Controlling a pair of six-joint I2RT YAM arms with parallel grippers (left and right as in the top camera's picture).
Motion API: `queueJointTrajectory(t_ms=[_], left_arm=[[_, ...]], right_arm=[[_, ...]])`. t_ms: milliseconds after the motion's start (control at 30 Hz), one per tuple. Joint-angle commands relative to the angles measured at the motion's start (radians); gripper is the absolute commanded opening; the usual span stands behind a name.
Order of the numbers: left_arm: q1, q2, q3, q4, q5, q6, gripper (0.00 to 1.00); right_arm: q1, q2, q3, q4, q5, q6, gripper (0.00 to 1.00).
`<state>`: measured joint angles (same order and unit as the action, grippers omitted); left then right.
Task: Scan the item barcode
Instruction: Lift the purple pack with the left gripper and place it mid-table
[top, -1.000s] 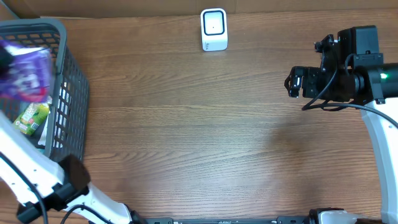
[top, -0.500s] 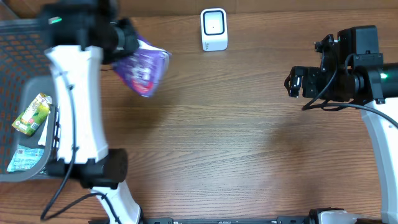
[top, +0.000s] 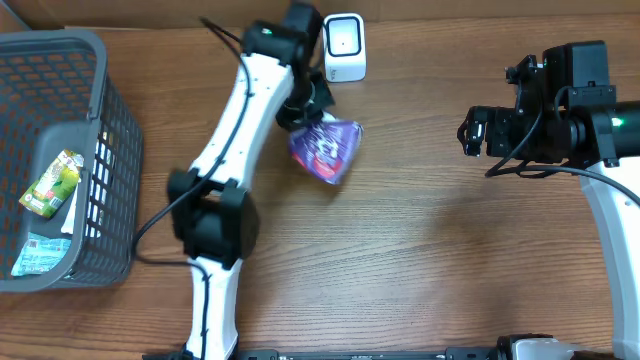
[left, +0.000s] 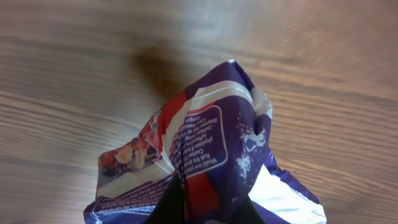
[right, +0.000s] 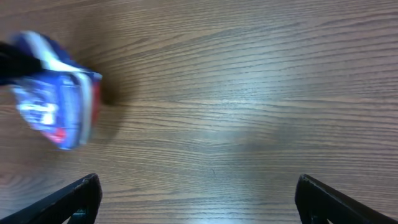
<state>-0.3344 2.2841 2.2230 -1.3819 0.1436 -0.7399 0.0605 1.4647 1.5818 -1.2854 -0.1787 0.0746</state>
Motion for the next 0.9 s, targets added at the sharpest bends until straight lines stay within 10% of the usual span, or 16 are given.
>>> queueJointTrajectory(t_ms=[0,200,500,633,867], left_arm=[[-0.011,0.079,-0.010,0.008,0.126,-0.050,0.04],[-0.015,0.137,-0.010,0.022,0.211,-0.020,0.04],[-0.006,0.135,0.079,-0.010,0.145,0.203,0.50],[0.024,0.135,0.356,-0.154,-0.002,0.252,0.96],[0.121,0.091,0.879,-0.308,-0.077,0.400,1.00]], right_arm=[[0.001,0.006,0.022,-0.001,0.002,0.000,1.00],[0.001,0.006,0.022,0.000,0.002,0.000,1.00],[0.001,0.006,0.022,0.005,0.002,0.000,1.00],[0.001,0.006,0.022,0.005,0.002,0.000,1.00],[0.001,0.006,0.022,0.013,-0.007,0.005,1.00]])
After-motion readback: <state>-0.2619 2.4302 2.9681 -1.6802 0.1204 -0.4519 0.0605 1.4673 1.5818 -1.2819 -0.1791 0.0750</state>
